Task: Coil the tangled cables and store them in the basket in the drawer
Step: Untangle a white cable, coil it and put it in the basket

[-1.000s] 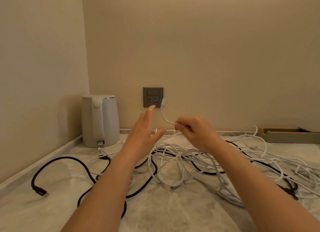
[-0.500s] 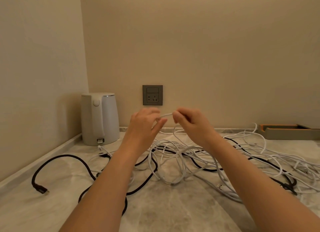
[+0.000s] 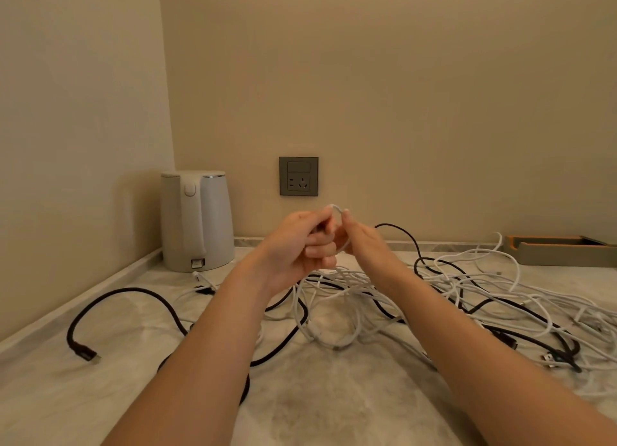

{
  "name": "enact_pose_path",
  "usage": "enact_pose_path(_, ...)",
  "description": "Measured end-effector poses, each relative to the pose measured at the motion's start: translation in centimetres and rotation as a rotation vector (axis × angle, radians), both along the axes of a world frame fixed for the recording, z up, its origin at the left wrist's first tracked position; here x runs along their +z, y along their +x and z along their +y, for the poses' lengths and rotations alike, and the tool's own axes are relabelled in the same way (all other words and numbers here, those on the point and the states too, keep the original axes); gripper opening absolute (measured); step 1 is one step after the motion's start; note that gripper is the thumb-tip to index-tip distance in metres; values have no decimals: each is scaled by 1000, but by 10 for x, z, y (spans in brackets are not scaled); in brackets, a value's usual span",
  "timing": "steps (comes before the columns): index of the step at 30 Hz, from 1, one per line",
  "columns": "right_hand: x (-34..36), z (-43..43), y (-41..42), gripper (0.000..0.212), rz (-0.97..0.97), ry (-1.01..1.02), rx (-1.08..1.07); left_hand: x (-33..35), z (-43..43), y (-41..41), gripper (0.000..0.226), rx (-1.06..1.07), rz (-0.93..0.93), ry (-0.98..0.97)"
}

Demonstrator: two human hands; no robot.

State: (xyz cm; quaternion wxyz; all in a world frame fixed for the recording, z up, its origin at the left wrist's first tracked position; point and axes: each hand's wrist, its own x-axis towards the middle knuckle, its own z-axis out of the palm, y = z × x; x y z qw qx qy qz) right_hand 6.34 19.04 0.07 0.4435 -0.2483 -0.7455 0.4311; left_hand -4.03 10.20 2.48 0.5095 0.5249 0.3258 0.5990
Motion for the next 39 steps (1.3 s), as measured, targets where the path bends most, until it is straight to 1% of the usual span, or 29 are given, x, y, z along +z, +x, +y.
enact_pose_path(2,-2,-3,-6,62,-43,-28,45,1,-3,-3,46,-100,-113,-41)
enact_pose_path(4,-2,-3,-12,59,-26,-103,97,2,-3,-6,47,-180,-236,-50)
enact_pose_path(6,-2,-2,-18,43,-18,-185,183,4,-3,-11,50,-222,-384,-30)
enact_pose_path(7,-3,-2,-20,32,-53,-186,215,4,-2,-13,52,-221,-461,-13)
enact_pose_path(8,-4,-4,-21,23,-117,-156,222,5,-1,-17,55,-208,-532,6)
enact_pose_path(10,-6,-8,-22,16,-264,-67,199,5,1,-24,56,-167,-654,42)
enact_pose_path(12,-6,-15,-24,17,-409,60,131,4,2,-29,55,-126,-743,63)
enact_pose_path(13,-6,-19,-25,18,-494,163,83,4,2,-30,55,-108,-781,70)
enact_pose_path(17,-2,-39,-27,19,-899,689,-147,2,3,-39,52,2,-920,84)
enact_pose_path(19,3,-49,-27,18,-966,898,-252,3,3,-46,48,60,-992,90)
enact_pose_path(22,12,-58,-24,12,-909,1027,-333,2,5,-54,44,176,-1028,88)
enact_pose_path(24,18,-60,-21,9,-890,1099,-363,2,6,-56,43,262,-1009,88)
enact_pose_path(26,20,-62,-18,6,-847,1151,-342,2,7,-56,42,334,-970,85)
enact_pose_path(28,20,-60,-16,9,-751,1269,-311,1,7,-55,41,376,-912,63)
enact_pose_path(30,18,-57,-12,18,-597,1306,-320,1,9,-51,40,432,-807,45)
enact_pose_path(33,24,-57,-5,24,-471,1155,-313,0,10,-44,38,608,-443,45)
enact_pose_path(34,27,-56,-1,26,-420,1121,-303,0,9,-41,37,614,-349,36)
enact_pose_path(36,29,-54,4,26,-309,1083,-278,0,7,-36,35,553,-157,13)
enact_pose_path(38,29,-50,7,21,-242,1023,-265,0,4,-29,35,472,99,-5)
enact_pose_path(39,28,-46,8,19,-202,978,-273,0,3,-24,36,413,185,-3)
